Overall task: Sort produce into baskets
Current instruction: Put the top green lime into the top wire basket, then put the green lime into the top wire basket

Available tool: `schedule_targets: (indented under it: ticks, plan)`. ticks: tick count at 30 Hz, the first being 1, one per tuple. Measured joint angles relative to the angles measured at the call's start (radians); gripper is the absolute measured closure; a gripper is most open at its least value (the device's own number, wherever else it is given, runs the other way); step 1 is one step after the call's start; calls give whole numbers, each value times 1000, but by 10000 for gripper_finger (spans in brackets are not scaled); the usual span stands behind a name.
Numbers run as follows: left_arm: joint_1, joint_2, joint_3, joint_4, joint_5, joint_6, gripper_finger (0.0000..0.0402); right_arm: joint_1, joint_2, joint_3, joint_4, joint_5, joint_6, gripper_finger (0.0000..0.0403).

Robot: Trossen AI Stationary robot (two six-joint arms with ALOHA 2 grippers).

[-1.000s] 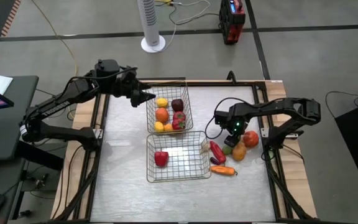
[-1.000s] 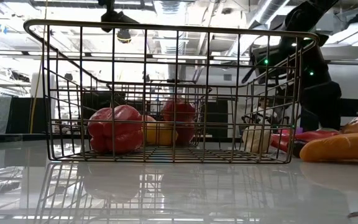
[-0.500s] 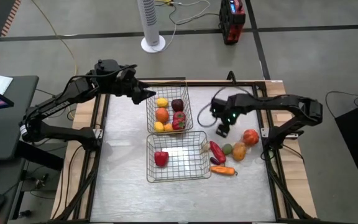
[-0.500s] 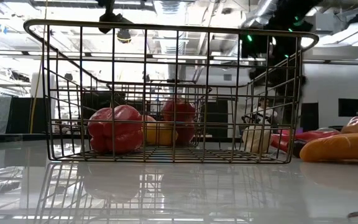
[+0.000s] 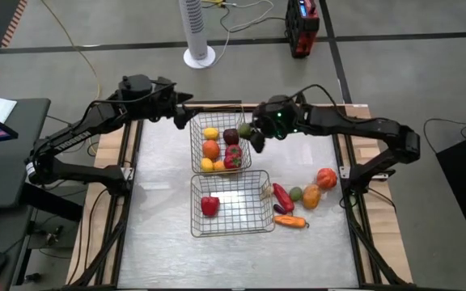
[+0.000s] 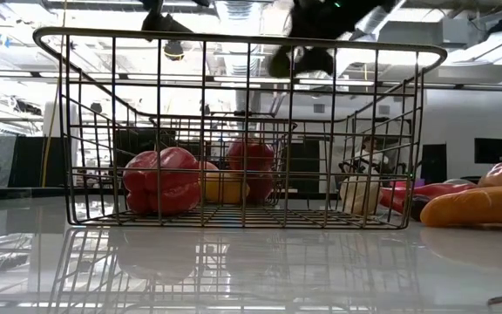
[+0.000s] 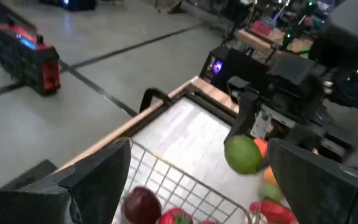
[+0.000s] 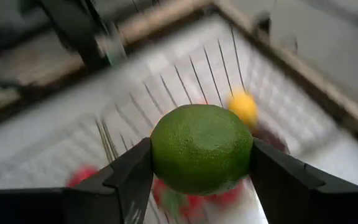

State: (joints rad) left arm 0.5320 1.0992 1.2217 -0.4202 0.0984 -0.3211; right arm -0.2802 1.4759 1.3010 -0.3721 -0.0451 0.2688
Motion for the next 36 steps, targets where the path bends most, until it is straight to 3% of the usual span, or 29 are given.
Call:
schedule_targets:
  ticks: [5,11,13,20,25,30,36]
  plan:
    - [0,0,0,20,17,38,38,29,67,0,143,3,1,109]
    - [0,0,0,5,55,51,38,24,114,-1,104,-32,65,22]
    - [0,0,0,-3,75,51,38,17,102,-1,33,-33,75,9]
    - [0,0,0,-83,93,40,38,-6,-2,0,-424,-41,49,38]
    - [0,0,0,-78,76,40,38,44,-2,-19,-703,-97,-125,47]
    - [0,0,0,-60,45,31,38,147,-5,-140,-664,-145,-296,60]
    - [0,0,0,-60,44,-1,38,252,-6,-289,-551,-142,-356,88]
